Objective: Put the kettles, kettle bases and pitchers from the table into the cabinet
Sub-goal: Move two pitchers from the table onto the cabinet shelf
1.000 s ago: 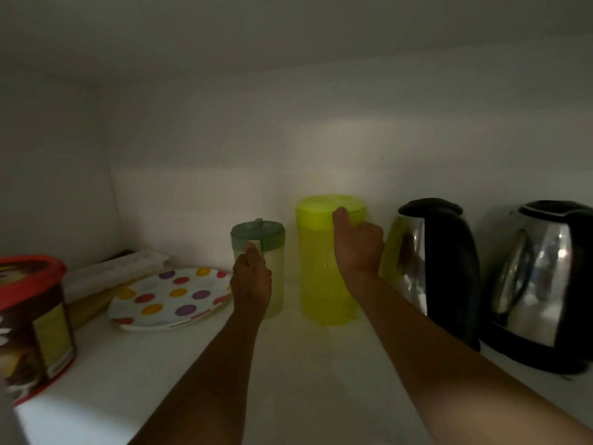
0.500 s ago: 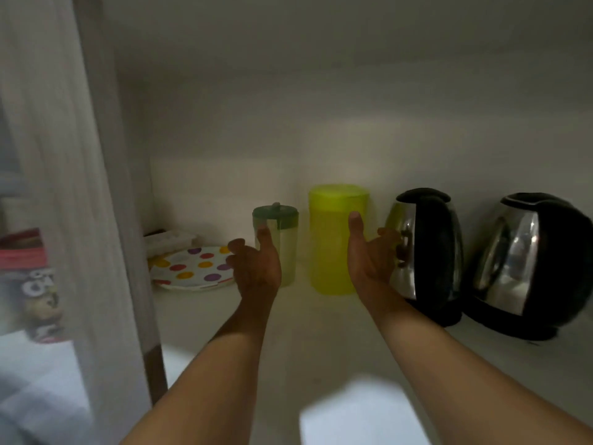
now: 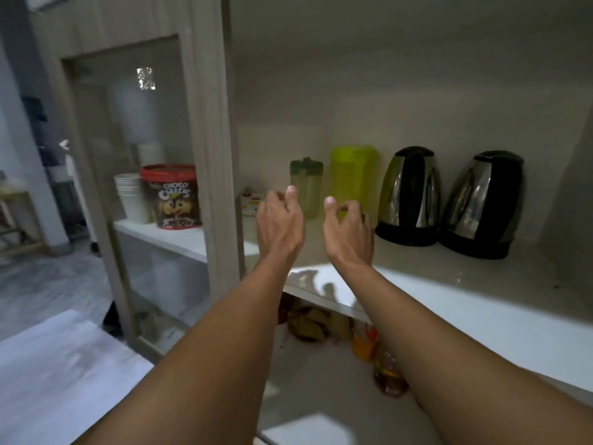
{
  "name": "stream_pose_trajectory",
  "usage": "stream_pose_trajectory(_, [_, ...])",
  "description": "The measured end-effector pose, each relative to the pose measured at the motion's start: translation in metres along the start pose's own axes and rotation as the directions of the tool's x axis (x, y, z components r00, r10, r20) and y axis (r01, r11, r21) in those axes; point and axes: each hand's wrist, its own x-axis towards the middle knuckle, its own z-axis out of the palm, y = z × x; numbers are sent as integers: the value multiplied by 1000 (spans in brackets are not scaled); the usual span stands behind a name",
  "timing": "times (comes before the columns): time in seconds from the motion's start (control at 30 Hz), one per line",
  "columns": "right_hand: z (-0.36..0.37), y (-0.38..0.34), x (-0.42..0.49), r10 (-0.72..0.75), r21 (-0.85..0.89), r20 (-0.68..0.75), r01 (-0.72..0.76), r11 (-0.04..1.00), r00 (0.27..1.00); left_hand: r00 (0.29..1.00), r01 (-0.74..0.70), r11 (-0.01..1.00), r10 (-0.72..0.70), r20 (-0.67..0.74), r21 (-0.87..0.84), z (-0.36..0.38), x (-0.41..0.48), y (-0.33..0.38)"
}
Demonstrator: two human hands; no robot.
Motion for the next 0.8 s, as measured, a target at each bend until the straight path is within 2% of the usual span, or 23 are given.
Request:
stream_pose_trajectory(0.13, [4,-25,-43,-141,-63,90,147,987,986,995,-76,983,85,-44,166,-67,-16,-6])
stream_pose_trajectory(0.23, [23,-47,-79,-191,-51,188,204,978,963,991,-94,949,116,-58,300,-126,-21,-24])
stream_pose_trajectory(0.47, [101,-113,-192,-306,22,415,327,945,857,985,58,878,25,-168,474,-292,-54,-82])
stream_pose_trajectory(0.6, [156,-162,-290,-385,74,560,418,905,734,957,202,810,-44,-287,551,-410,-85,-121])
stream_pose_trajectory(0.73, [203,-211,-400,-478,187,691,505,843,542,893,374,723,-112,-435,581,-535,-122,-155])
stream_pose_trajectory(0.8, [221,-235,-451,-499,237,729,510,827,469,861,444,675,-139,-490,589,-590,-141,-172])
